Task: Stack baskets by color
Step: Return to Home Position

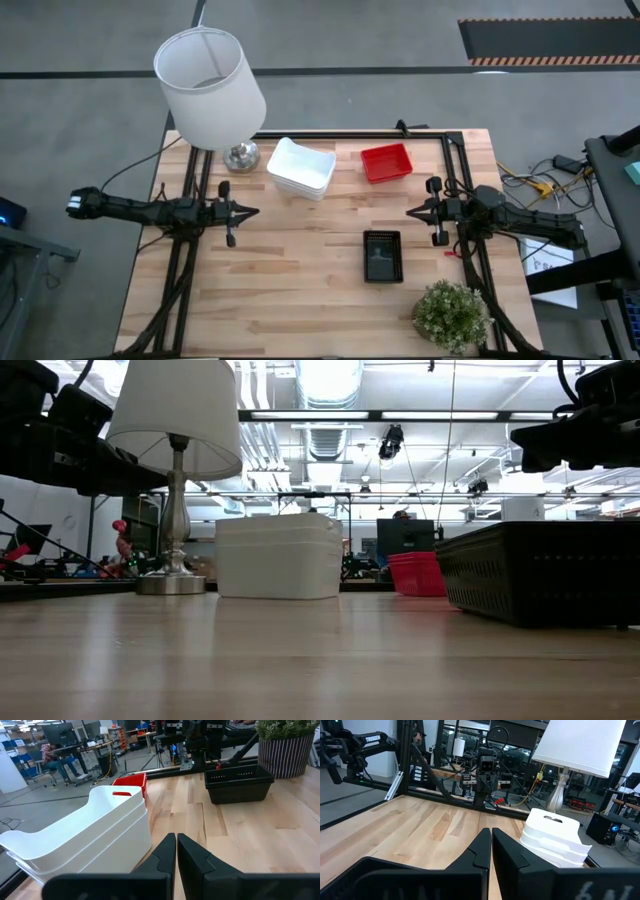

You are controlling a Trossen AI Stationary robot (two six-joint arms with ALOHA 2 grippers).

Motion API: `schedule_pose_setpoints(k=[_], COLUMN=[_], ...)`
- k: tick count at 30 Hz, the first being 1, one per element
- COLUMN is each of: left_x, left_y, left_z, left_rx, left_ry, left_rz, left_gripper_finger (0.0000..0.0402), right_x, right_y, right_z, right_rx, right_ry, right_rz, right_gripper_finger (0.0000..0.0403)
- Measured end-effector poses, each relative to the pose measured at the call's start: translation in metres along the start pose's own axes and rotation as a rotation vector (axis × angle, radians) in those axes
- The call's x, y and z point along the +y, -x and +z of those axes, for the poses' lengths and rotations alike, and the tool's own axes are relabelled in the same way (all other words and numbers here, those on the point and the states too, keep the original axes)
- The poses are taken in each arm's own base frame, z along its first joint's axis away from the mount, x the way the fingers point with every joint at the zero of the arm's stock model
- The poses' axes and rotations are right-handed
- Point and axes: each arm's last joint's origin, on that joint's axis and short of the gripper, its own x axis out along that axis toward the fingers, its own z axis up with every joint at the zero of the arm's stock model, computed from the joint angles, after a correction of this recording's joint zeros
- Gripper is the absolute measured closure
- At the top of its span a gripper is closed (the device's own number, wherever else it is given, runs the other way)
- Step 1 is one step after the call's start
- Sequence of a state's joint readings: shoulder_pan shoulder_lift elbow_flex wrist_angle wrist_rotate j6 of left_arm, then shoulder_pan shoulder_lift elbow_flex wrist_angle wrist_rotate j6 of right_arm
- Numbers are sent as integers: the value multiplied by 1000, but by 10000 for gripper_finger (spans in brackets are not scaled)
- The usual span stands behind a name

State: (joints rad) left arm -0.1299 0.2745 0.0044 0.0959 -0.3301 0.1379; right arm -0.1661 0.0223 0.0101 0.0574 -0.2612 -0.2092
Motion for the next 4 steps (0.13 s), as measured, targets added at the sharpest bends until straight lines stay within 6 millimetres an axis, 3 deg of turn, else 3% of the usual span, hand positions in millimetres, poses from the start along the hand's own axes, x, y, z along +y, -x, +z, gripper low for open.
schedule_pose_setpoints(k=[4], left_x=[0], left_y=[0], left_z=[0], left_rx=[1], left_ry=[0], left_rz=[0], left_gripper_finger=[402], right_x=[0], right_y=[0], right_z=[0], right_rx=[0], right_ry=[0], right_rz=[0], right_gripper_finger=[394])
